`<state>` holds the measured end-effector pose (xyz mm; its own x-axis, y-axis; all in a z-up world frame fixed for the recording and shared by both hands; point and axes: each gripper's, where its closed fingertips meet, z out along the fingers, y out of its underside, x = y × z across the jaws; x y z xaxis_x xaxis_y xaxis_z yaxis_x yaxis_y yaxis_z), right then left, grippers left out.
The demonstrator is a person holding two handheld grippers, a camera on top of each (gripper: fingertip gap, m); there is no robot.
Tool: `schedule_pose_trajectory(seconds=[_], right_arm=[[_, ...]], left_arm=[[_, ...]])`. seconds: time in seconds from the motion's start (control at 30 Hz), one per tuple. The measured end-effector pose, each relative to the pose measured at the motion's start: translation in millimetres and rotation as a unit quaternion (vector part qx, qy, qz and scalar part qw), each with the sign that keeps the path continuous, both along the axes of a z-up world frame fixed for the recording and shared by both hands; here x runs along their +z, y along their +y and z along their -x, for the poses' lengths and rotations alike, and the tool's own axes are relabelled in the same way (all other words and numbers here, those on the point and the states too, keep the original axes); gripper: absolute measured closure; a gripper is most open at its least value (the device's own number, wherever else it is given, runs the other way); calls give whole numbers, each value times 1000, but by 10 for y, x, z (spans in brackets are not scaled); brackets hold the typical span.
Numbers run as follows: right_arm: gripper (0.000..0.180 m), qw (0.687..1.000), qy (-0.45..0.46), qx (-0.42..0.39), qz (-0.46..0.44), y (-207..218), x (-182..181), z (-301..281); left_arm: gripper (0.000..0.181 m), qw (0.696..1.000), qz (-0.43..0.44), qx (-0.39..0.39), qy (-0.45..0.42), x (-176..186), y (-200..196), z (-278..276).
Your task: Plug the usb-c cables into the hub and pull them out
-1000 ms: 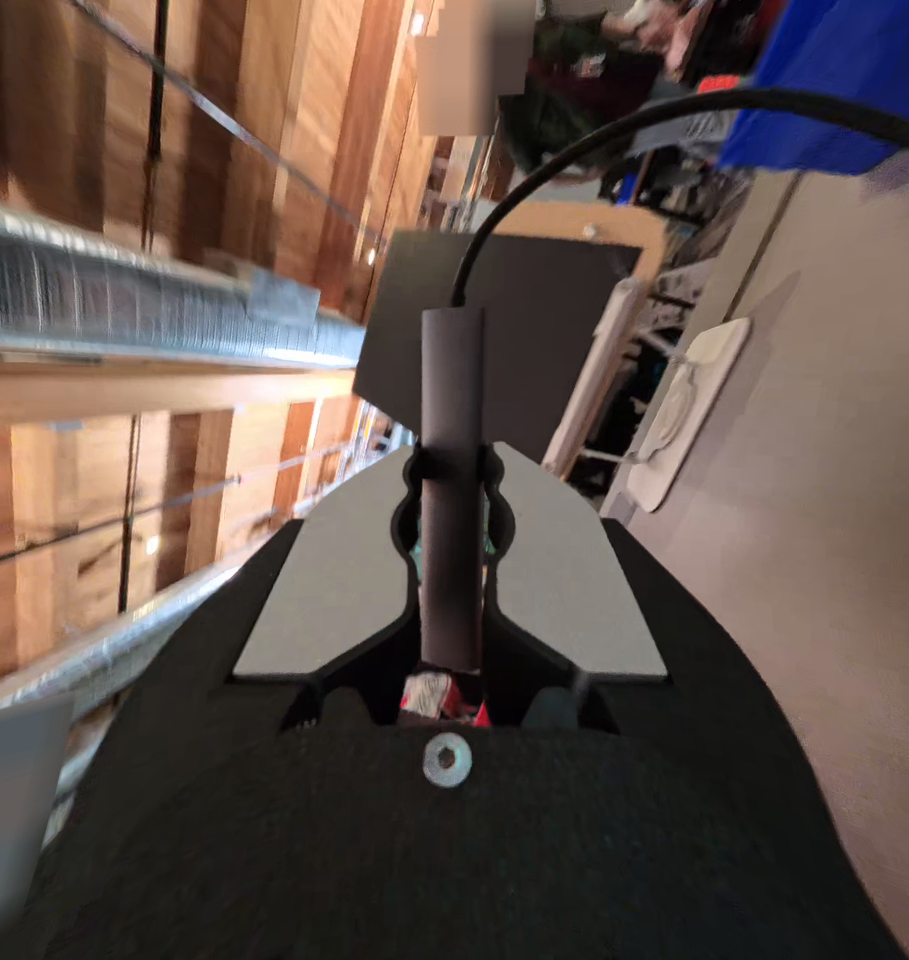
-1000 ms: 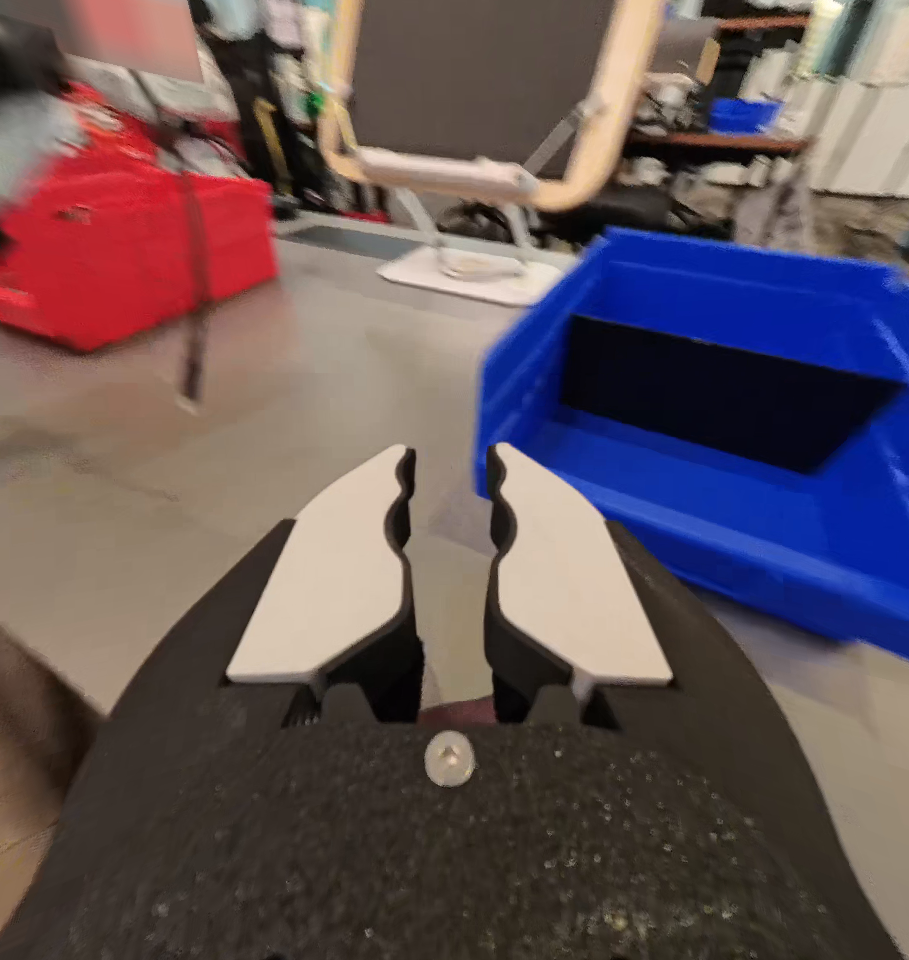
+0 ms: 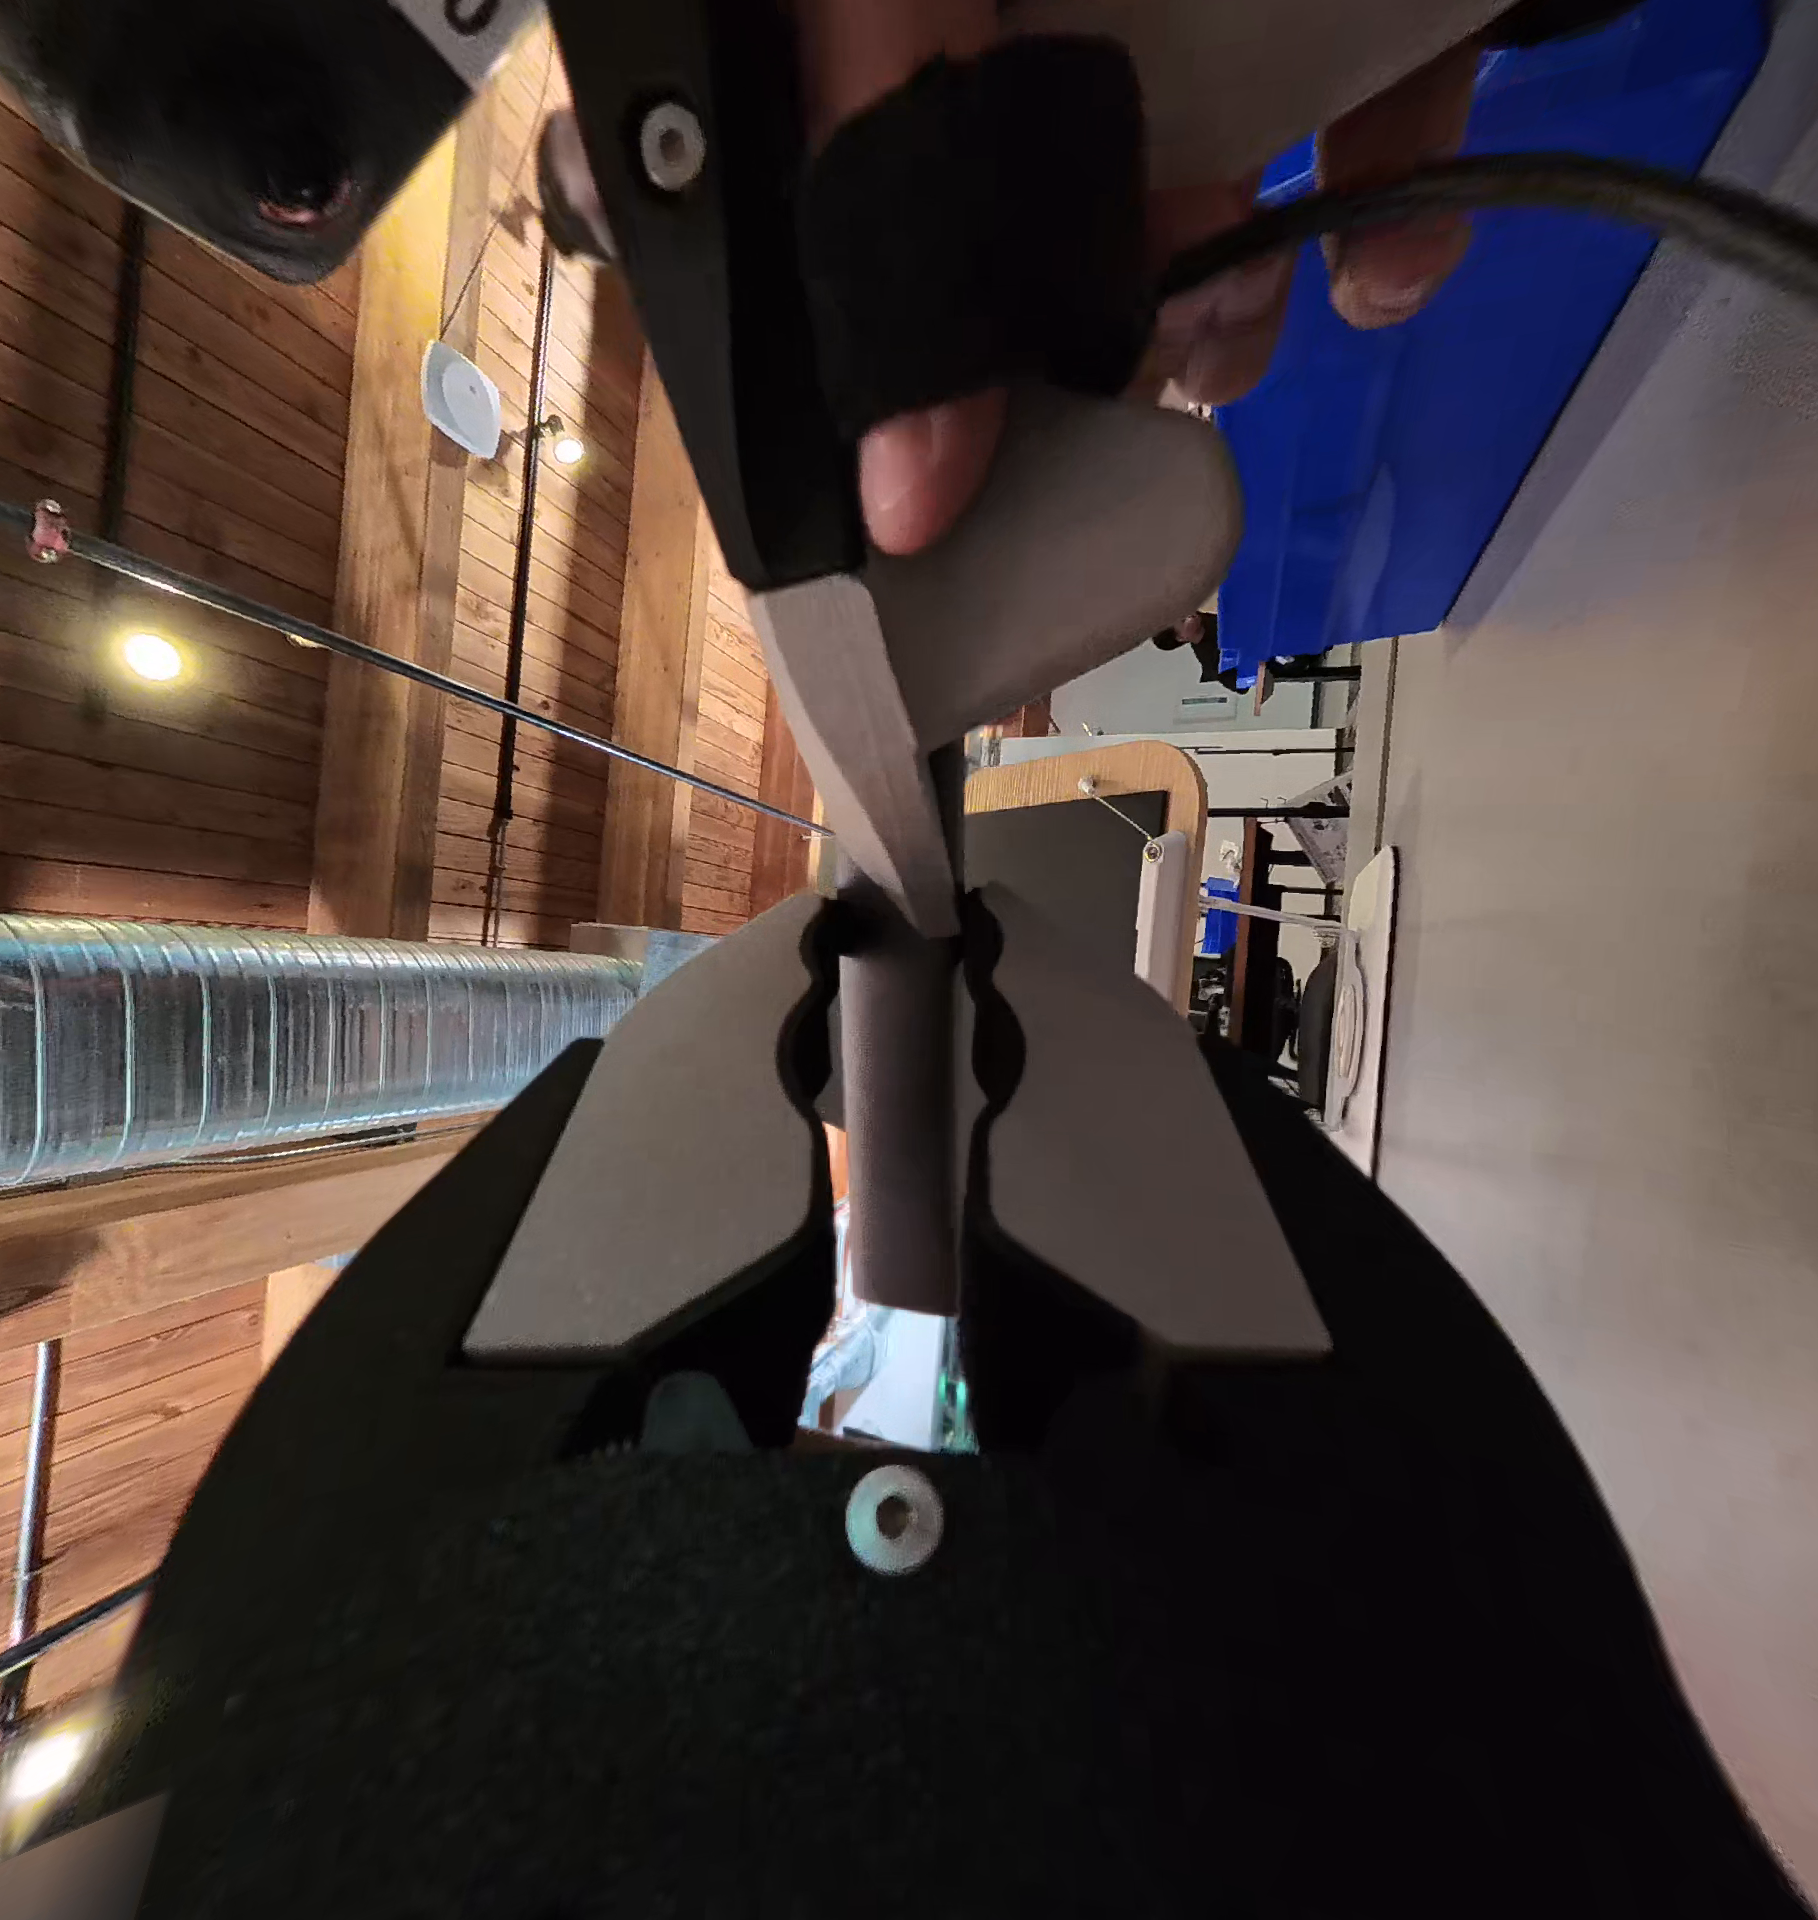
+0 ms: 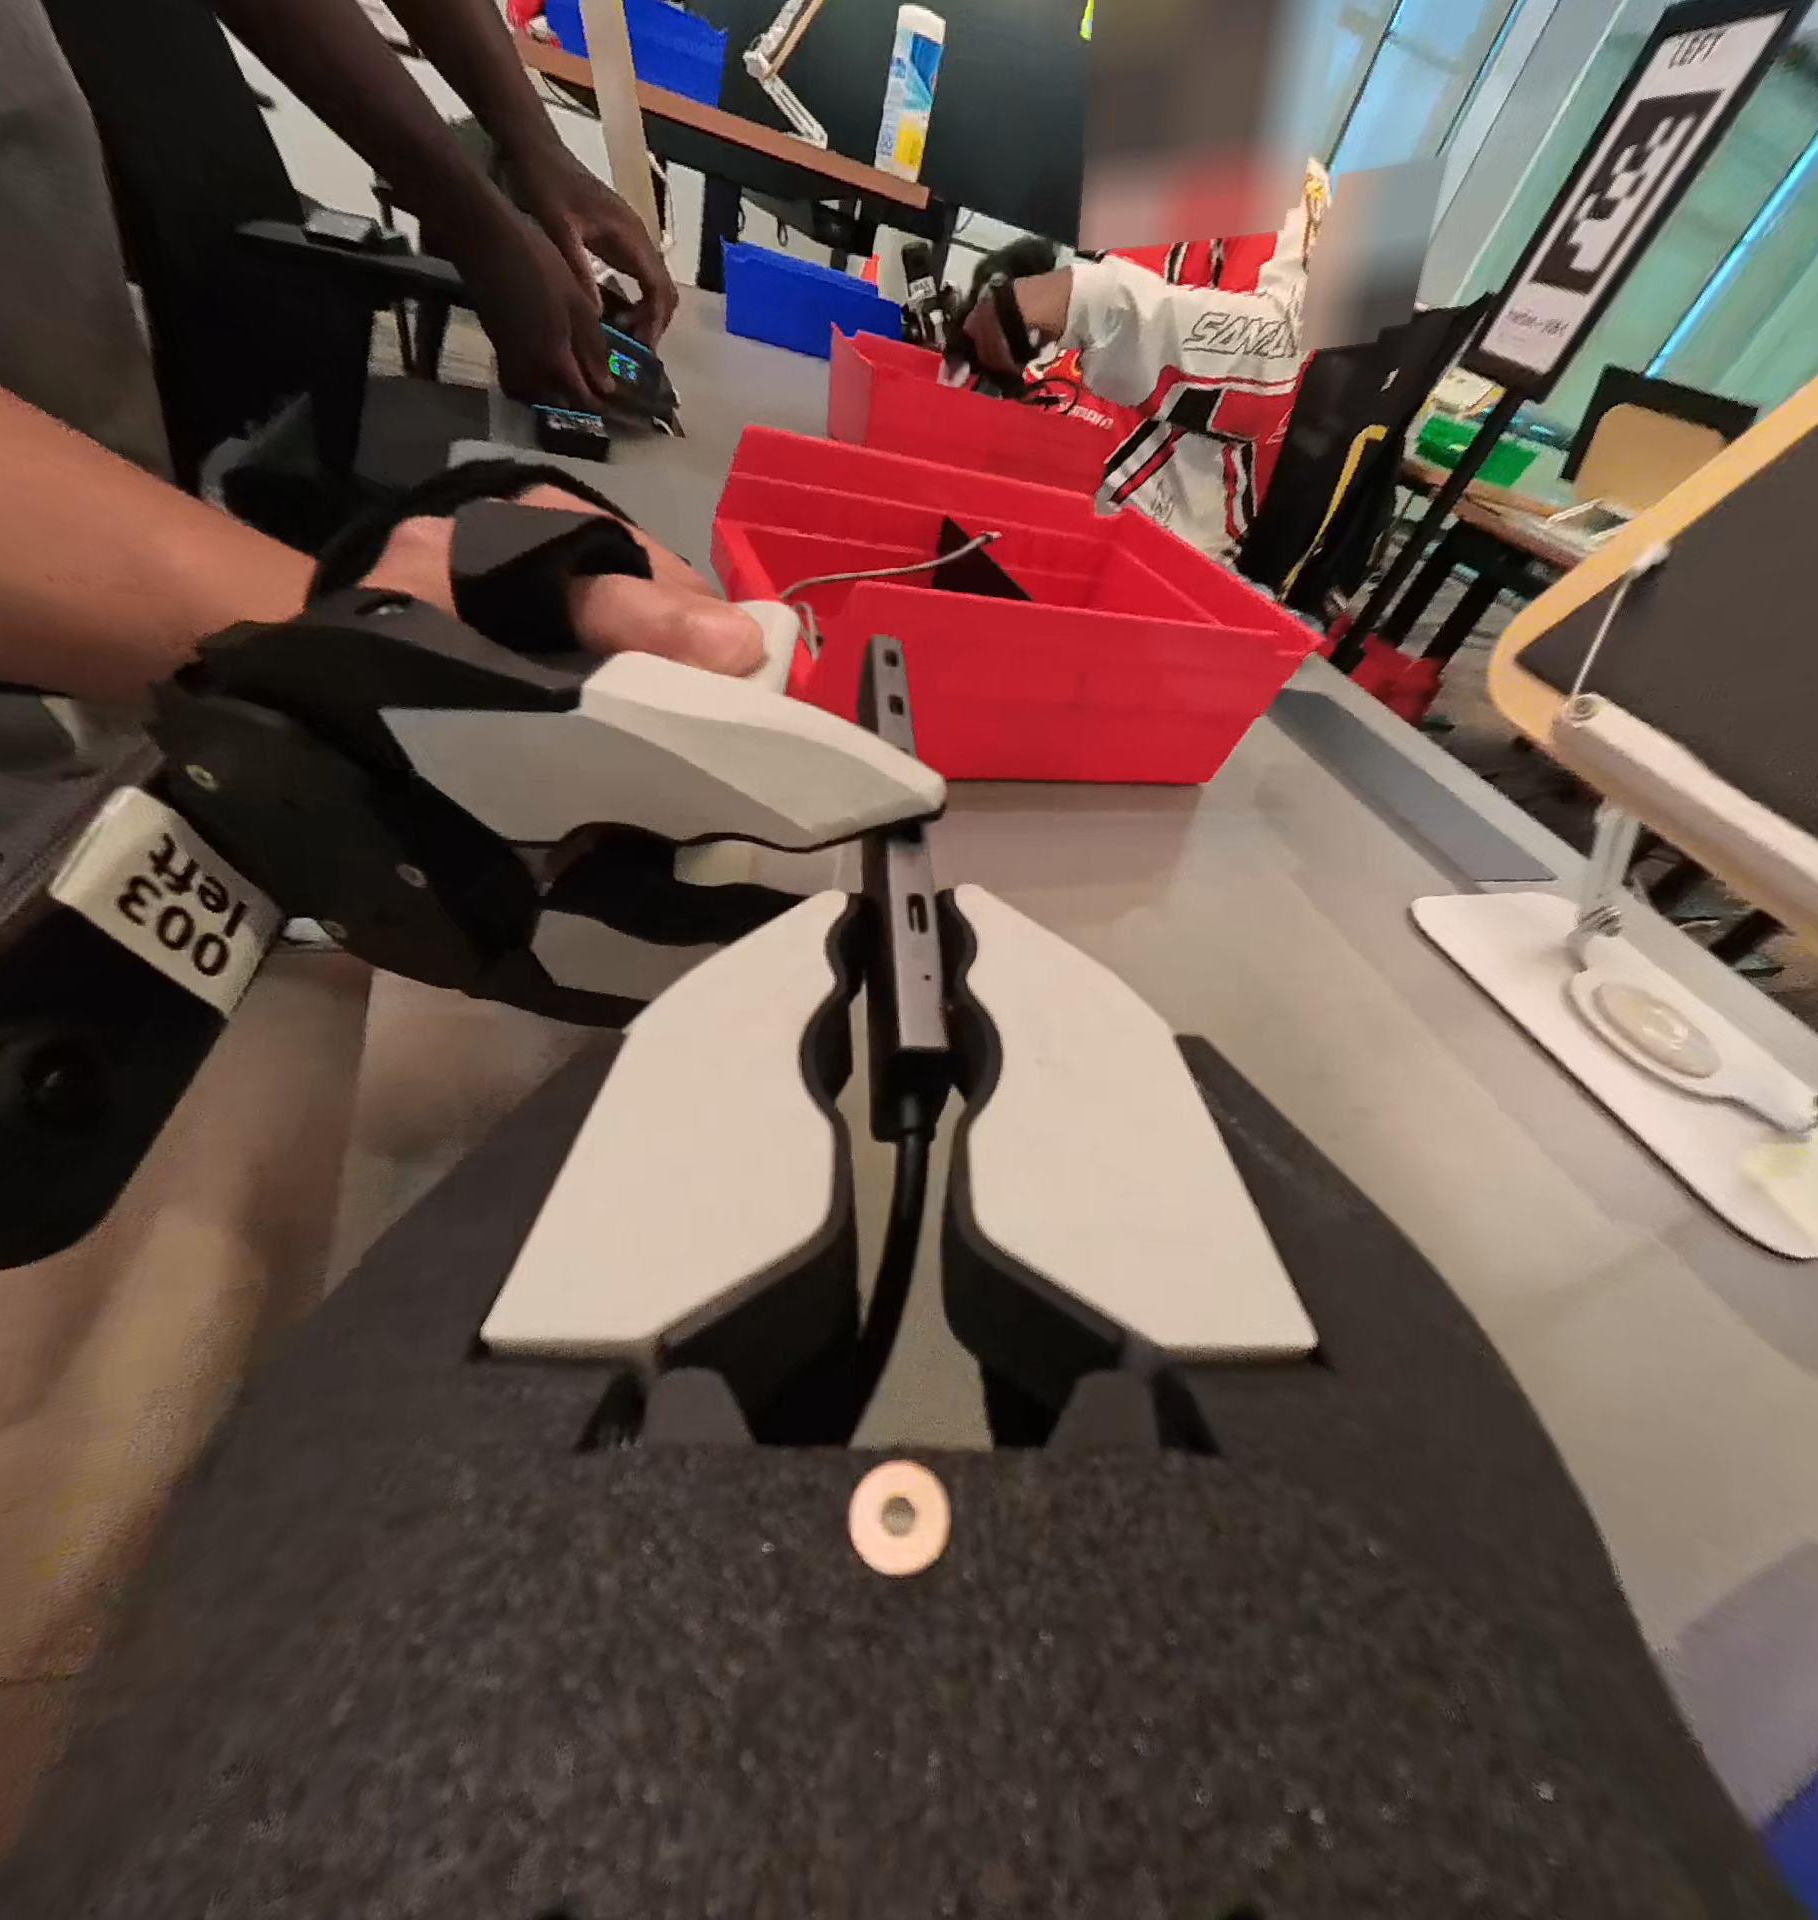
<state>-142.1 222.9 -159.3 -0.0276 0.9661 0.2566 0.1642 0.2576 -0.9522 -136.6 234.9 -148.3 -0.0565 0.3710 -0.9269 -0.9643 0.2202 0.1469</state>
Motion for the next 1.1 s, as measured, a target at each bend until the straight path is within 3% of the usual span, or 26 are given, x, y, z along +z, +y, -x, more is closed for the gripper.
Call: schedule_pose_trajectory(seconds=[0.13, 0.23, 0.3, 0.37, 0.43, 0.5, 0.53, 0.6, 0.7, 0.77, 0.83, 0.9, 1.1], right_arm=[[170, 999, -16, -12, -44, 91, 15, 104], [170, 985, -30, -85, -149, 452, 141, 220], [170, 973, -19, -114, -201, 717, 295, 298], [170, 950, -20, -120, -289, 904, 380, 417], [170, 922, -31, -107, -370, 1007, 363, 593], [170, 894, -50, -102, -434, 1111, 254, 786], [170, 882, -58, -103, -457, 1162, 160, 879], [170, 871, -75, -97, -476, 1230, -148, 1037], [170, 866, -84, -96, -483, 1267, -623, 1167], [170, 861, -79, -98, -493, 1256, -775, 1186], [170, 850, -63, -88, -515, 1160, -738, 1199], [170, 866, -37, -62, -495, 1031, -701, 1215], [170, 873, -36, -56, -484, 1045, -709, 1243]], left_arm=[[159, 999, 20, 10, -31, -9, 64, 96], [167, 989, 74, 57, -119, -48, 106, 369], [165, 962, 161, 81, -206, -134, 83, 534], [156, 877, 305, 134, -345, -466, -29, 719], [154, 733, 455, 120, -491, -859, -347, 666], [153, 606, 534, 72, -585, -1026, -686, 552], [153, 568, 542, 66, -615, -1065, -805, 579], [151, 526, 540, 69, -653, -1126, -981, 698], [148, 487, 522, 62, -697, -1108, -1107, 882], [145, 476, 521, 64, -705, -1112, -1125, 977], [143, 470, 524, 74, -706, -1151, -1113, 1067], [141, 466, 516, 90, -714, -1188, -1082, 1167], [142, 458, 495, 96, -732, -1163, -995, 1328]])
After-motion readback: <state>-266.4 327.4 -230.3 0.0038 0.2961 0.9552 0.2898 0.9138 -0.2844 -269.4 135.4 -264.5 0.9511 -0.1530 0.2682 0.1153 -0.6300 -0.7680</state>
